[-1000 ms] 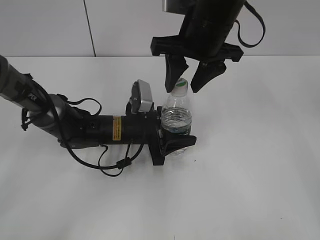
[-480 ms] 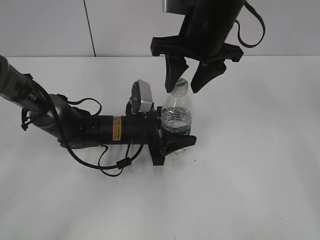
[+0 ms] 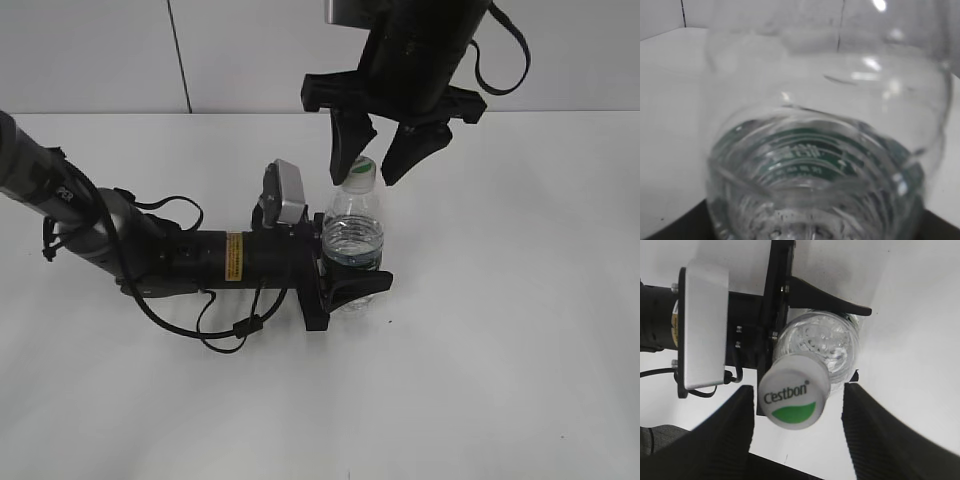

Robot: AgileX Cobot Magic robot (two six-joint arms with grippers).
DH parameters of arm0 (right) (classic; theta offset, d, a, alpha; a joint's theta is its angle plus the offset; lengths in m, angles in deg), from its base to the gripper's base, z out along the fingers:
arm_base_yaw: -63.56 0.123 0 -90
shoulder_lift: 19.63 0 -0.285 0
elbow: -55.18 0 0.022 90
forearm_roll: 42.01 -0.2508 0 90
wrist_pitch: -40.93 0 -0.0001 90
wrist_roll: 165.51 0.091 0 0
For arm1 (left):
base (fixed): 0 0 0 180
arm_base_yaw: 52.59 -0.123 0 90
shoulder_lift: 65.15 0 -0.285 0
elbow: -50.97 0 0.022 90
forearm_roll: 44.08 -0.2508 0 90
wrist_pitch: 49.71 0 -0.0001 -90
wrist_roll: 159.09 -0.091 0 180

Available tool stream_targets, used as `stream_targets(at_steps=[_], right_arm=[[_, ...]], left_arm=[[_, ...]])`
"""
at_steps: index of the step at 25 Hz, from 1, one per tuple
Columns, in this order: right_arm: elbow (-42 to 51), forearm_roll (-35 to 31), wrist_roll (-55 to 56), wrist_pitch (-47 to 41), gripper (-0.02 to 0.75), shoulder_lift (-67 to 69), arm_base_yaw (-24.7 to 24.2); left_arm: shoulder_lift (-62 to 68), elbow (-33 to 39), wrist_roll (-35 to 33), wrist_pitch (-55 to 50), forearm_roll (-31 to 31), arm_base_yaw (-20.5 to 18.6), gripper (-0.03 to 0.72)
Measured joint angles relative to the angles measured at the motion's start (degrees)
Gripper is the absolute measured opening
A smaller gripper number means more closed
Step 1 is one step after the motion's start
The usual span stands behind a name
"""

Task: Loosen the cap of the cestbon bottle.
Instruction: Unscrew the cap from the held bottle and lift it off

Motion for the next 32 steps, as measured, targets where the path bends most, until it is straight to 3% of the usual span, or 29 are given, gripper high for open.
stream_targets(at_steps=[11, 17, 27, 32], right_arm=[[0.0, 0.0, 0.0, 1.1, 0.425, 0.0, 0.0], [0.0, -0.1, 0.0, 0.7, 0.298, 0.0, 0.0], [0.0, 0.0, -0.8, 0.7, 0.298, 0.0, 0.0], [0.0, -0.4, -9.2, 0.6, 0.295, 0.0, 0.0]], left_arm=[[0.0, 0.0, 0.0, 0.0, 0.0, 0.0, 0.402], [0.0, 0.0, 0.0, 0.0, 0.0, 0.0, 0.402], [0.0, 0.0, 0.0, 0.0, 0.1, 0.1, 0.402], [0.0, 0.0, 0.0, 0.0, 0.1, 0.1, 0.402]])
